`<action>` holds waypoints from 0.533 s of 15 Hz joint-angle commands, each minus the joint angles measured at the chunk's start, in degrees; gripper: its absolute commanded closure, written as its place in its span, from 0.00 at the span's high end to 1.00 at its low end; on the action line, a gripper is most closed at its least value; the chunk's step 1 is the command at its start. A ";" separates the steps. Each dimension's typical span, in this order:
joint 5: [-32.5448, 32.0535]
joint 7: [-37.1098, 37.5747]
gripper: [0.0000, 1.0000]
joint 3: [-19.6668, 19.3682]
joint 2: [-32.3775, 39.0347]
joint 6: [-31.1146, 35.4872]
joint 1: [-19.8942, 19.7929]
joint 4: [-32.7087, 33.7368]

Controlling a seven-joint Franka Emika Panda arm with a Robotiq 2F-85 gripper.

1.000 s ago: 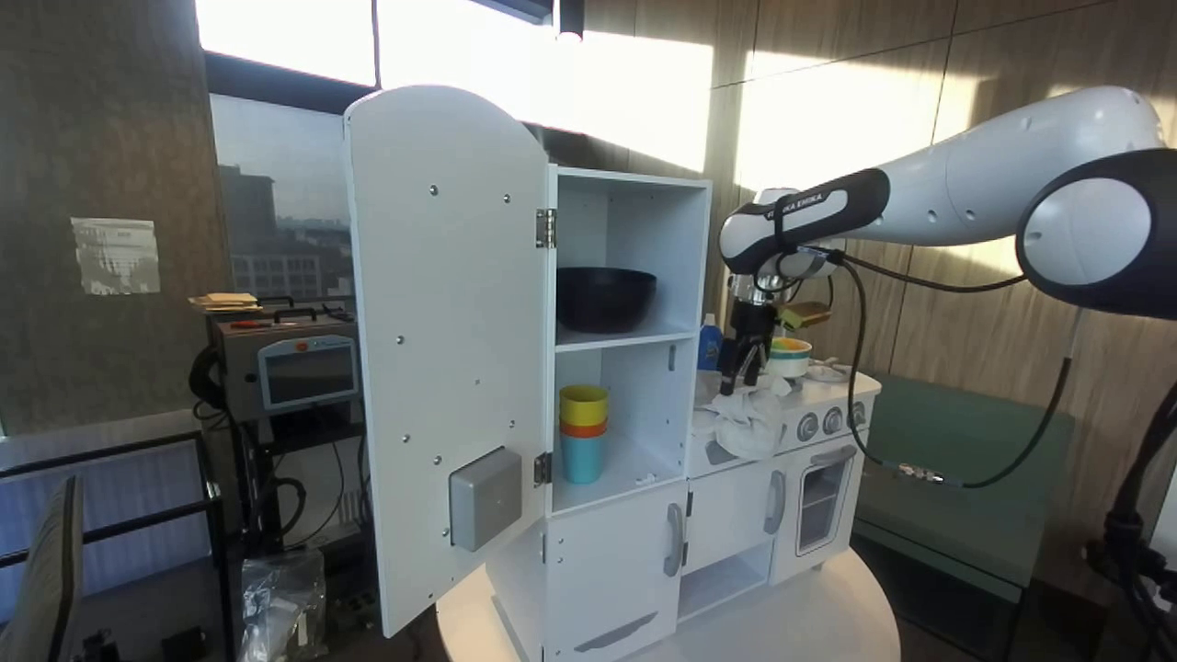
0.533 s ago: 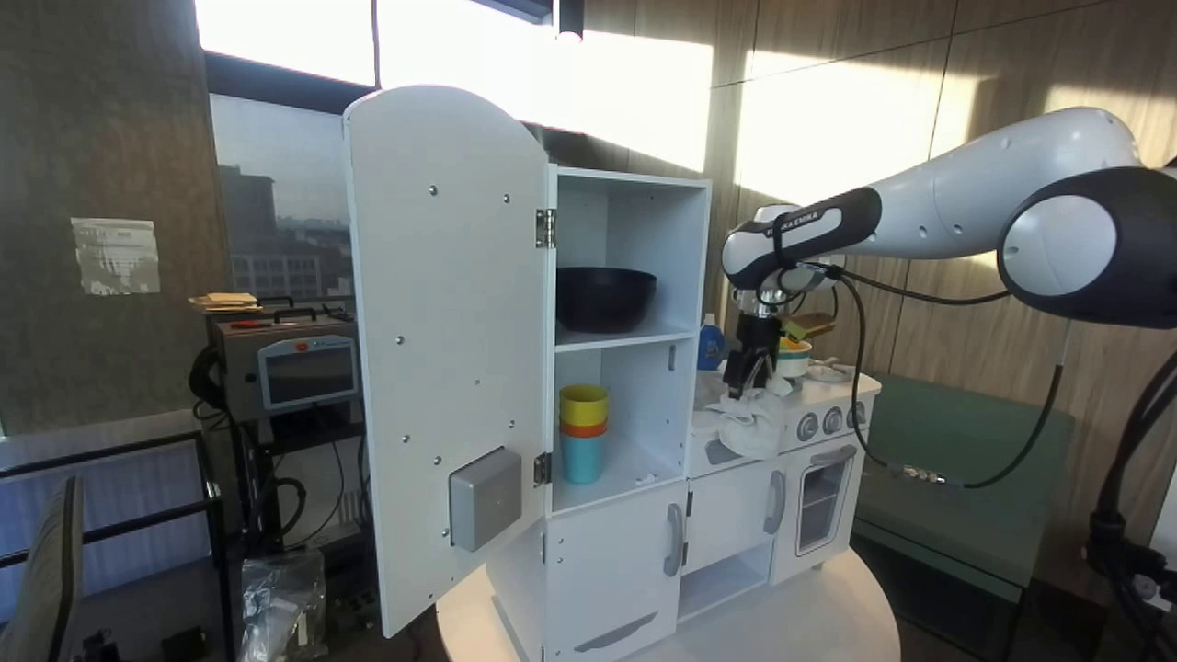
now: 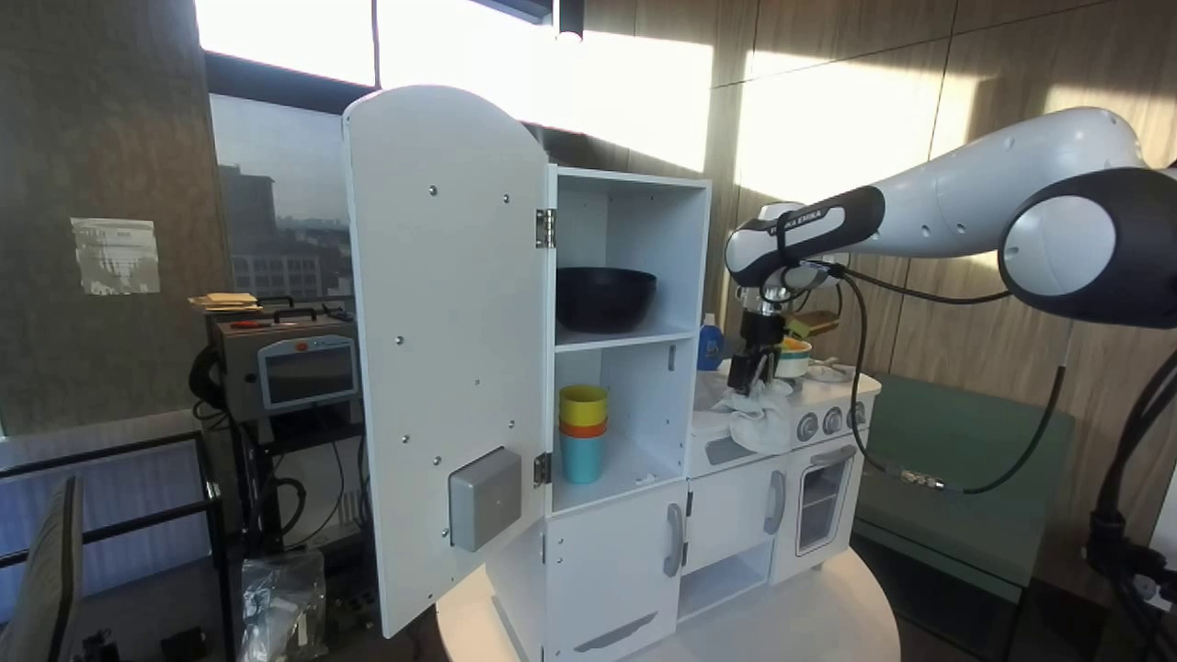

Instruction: Use the towel to clean the sink

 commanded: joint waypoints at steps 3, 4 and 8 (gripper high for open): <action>-0.84 -2.43 0.09 1.74 1.87 0.78 -0.43 4.64; -0.67 -2.78 0.07 2.11 1.95 1.05 -0.28 5.36; -0.49 -3.09 0.11 3.34 4.31 2.00 0.04 9.34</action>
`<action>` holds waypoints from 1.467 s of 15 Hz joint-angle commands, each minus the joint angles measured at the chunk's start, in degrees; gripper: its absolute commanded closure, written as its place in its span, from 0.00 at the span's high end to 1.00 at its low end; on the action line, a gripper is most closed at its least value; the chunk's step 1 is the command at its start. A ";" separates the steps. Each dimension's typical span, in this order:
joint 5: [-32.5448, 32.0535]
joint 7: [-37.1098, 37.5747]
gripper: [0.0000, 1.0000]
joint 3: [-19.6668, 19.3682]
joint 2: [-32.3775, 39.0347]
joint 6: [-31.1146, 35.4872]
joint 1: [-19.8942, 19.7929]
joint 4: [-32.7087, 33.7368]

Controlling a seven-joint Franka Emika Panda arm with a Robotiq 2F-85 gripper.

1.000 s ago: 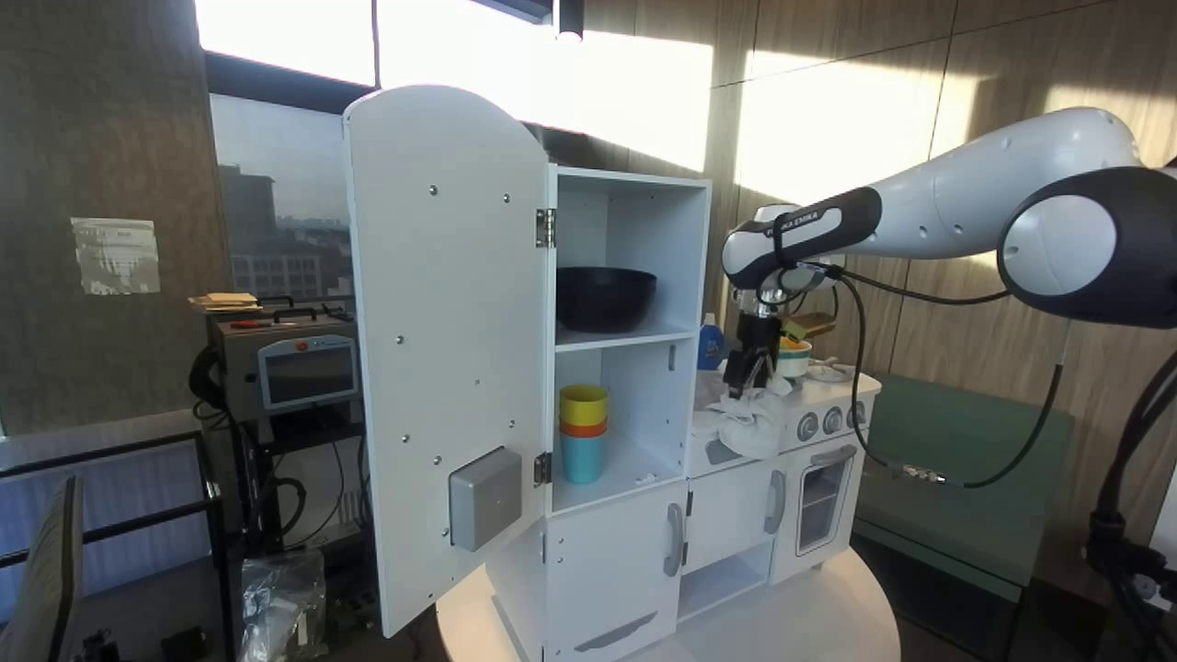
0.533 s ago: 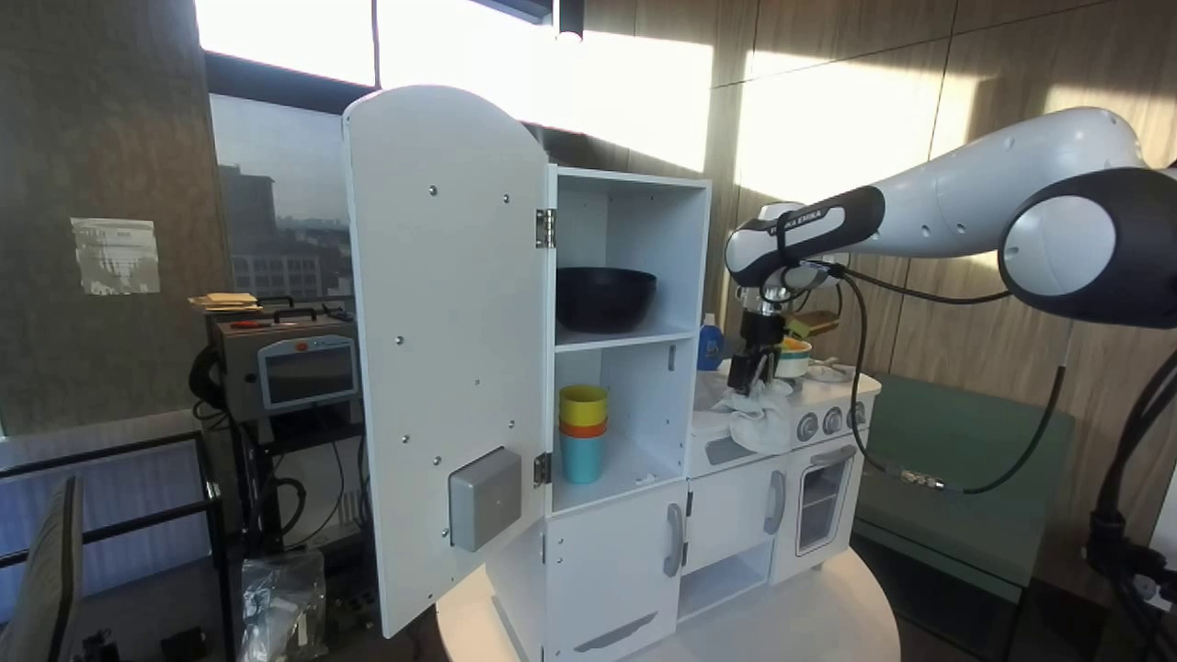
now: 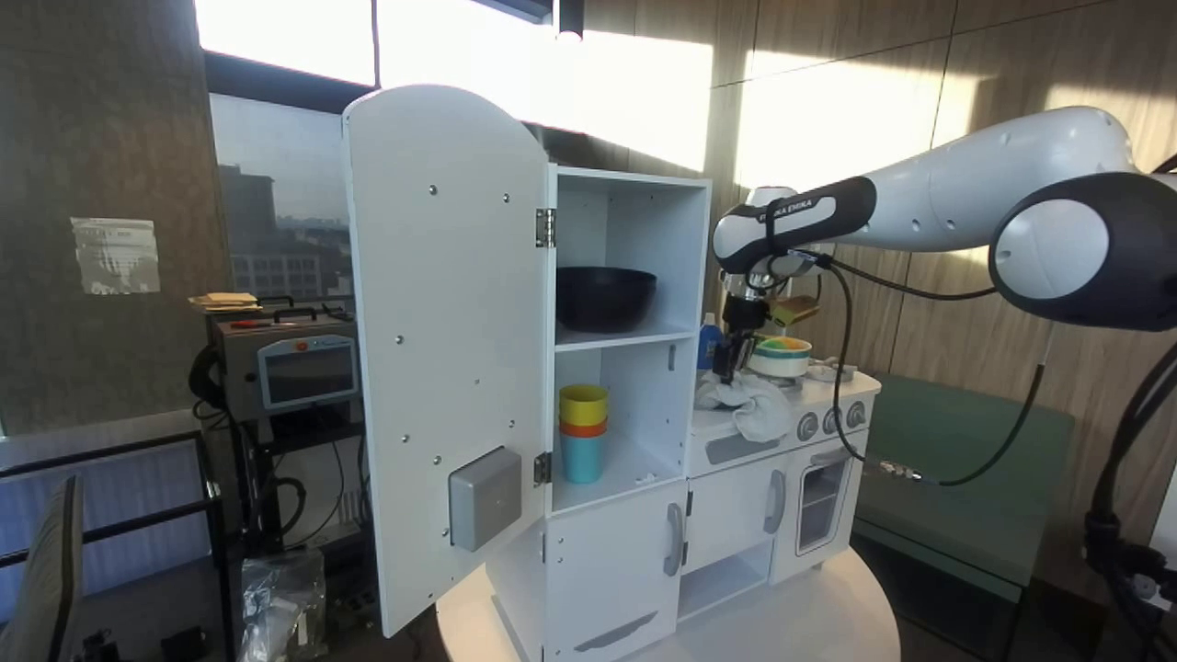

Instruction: Use the towel to clean the sink

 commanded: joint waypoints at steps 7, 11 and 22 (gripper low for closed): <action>2.11 -1.35 0.10 2.09 8.58 2.46 -2.08 6.00; 4.99 -3.16 0.10 4.24 10.42 4.57 -2.77 6.05; 0.24 -5.23 0.10 2.19 10.83 10.32 -4.26 10.45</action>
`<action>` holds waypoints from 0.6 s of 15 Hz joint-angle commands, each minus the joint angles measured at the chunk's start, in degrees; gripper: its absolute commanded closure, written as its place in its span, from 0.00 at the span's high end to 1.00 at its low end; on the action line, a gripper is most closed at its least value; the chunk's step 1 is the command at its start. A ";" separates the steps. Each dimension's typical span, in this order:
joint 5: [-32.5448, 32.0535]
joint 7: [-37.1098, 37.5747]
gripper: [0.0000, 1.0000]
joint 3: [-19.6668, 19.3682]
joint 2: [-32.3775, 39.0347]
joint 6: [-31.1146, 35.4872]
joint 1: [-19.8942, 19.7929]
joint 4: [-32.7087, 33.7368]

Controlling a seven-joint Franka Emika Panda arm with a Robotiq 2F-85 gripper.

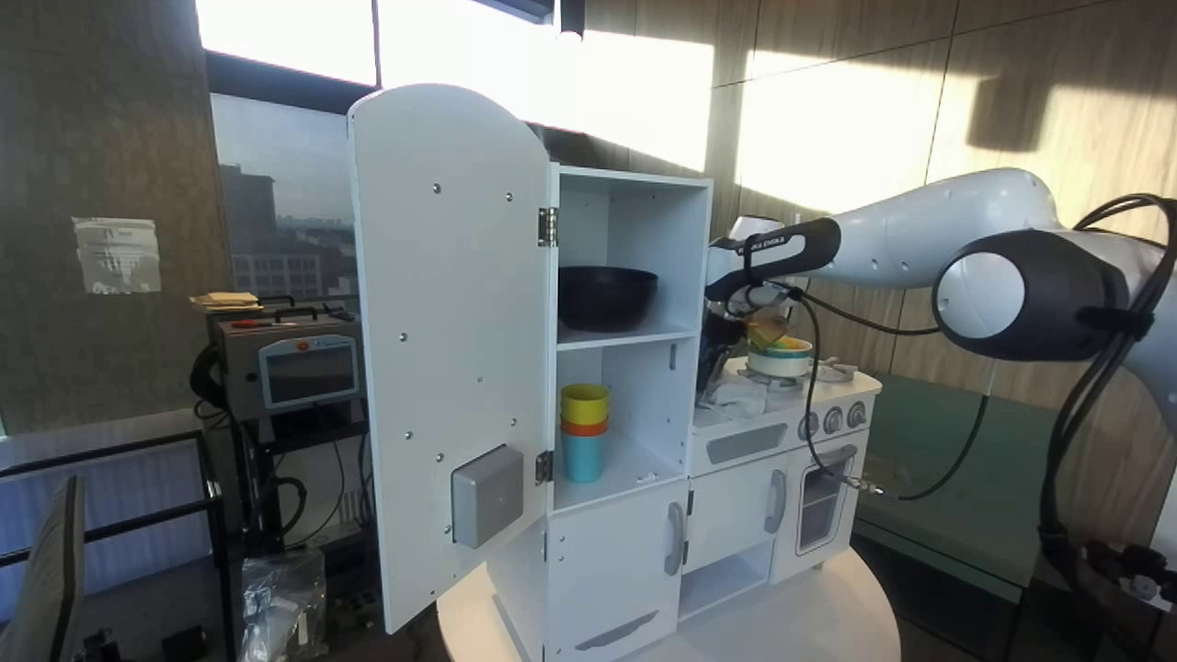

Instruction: Use the towel to clean the sink

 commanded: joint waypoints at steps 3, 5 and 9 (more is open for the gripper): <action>0.11 -0.53 0.11 -1.47 -2.29 0.19 -3.00 -2.85; 1.28 -1.18 0.10 -0.85 -3.68 -1.63 -3.36 -5.37; 4.96 -4.82 0.09 1.39 -4.45 -6.14 -3.71 -6.81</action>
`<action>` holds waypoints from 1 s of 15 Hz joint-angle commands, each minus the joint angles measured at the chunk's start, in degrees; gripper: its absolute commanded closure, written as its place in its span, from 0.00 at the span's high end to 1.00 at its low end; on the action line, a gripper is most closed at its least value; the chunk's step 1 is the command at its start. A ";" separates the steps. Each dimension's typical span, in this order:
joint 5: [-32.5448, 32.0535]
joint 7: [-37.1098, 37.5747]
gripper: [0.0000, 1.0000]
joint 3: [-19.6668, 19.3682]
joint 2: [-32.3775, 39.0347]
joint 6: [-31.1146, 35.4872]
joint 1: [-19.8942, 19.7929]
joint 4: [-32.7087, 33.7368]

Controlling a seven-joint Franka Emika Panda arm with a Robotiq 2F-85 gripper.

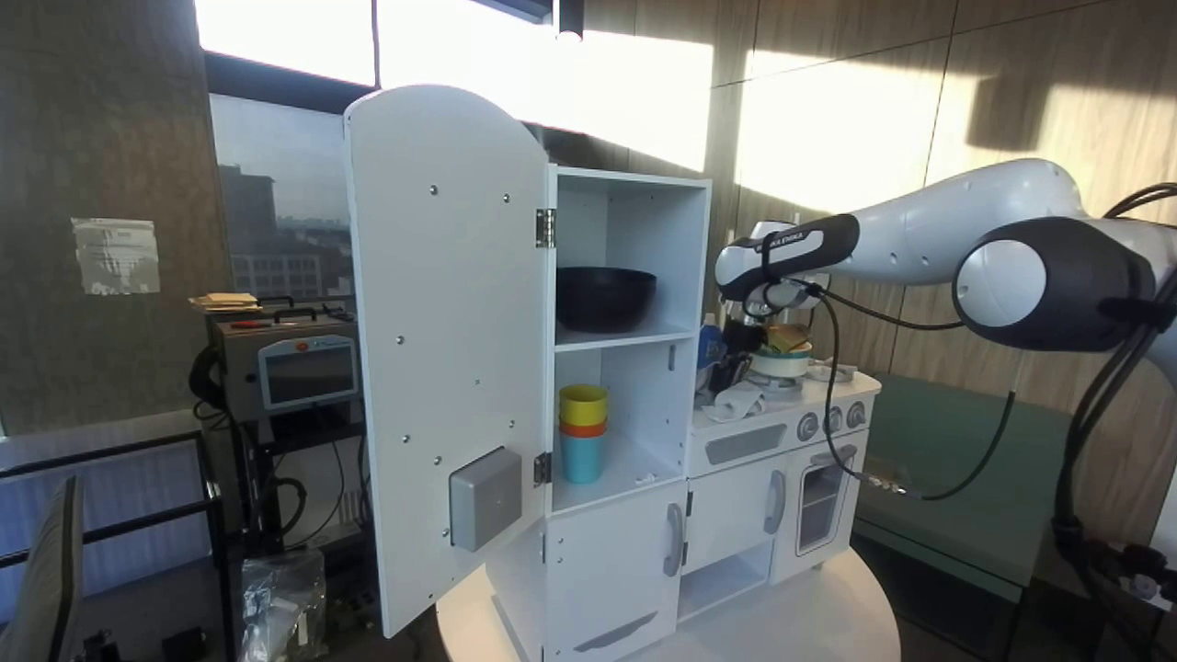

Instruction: Use the towel to clean the sink

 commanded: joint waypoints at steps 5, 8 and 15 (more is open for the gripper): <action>4.11 -6.47 0.08 2.89 0.46 -2.27 1.28 0.25; -0.59 -7.41 0.09 1.59 1.77 3.23 3.52 2.82; -6.82 -5.44 0.08 -3.21 0.80 4.91 0.87 2.05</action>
